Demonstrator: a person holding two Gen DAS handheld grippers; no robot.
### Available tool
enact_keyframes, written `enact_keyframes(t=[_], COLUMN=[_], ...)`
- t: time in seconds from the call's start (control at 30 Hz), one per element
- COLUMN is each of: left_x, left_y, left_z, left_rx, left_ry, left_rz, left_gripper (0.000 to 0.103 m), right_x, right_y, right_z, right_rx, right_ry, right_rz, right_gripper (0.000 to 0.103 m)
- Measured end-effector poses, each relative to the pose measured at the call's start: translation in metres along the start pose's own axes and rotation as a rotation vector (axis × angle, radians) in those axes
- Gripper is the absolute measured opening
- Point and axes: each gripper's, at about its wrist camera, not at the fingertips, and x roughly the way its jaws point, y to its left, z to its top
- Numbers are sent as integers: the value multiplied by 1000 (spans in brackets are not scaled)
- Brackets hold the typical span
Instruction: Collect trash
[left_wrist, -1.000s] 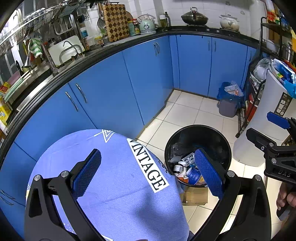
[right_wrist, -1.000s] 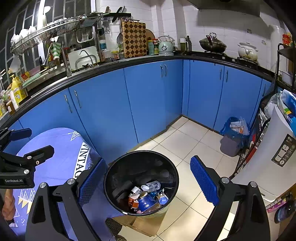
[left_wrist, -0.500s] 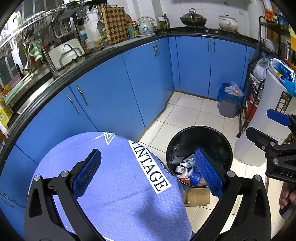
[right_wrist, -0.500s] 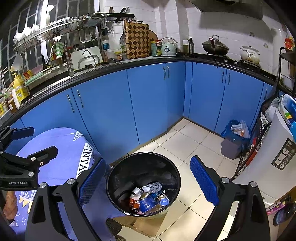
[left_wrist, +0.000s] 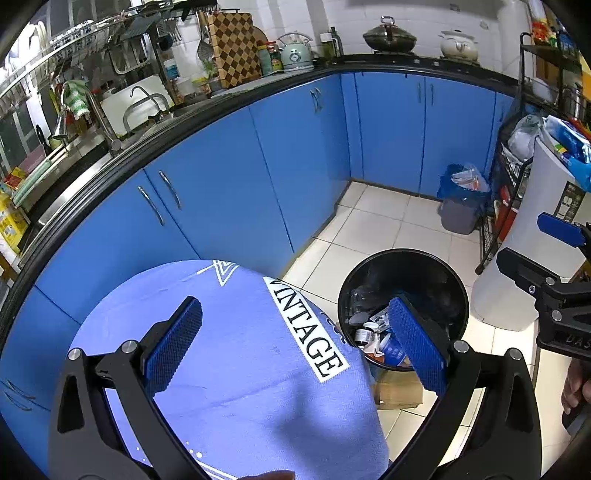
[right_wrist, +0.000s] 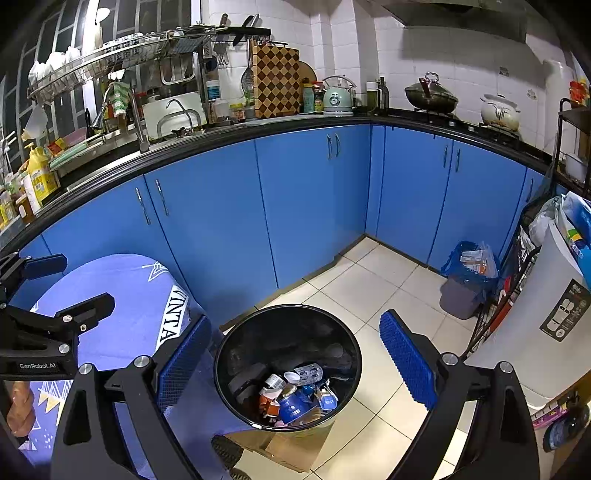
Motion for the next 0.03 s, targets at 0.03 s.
enact_keyframes(t=[0.03], left_x=[0], left_y=[1], left_z=[0], left_rx=[-1], left_ry=[1], left_rz=[-1], left_gripper=[99], right_x=[0], right_y=[1], right_z=[0], right_rx=[-1], right_ry=[0], right_rz=[0], right_gripper=[90])
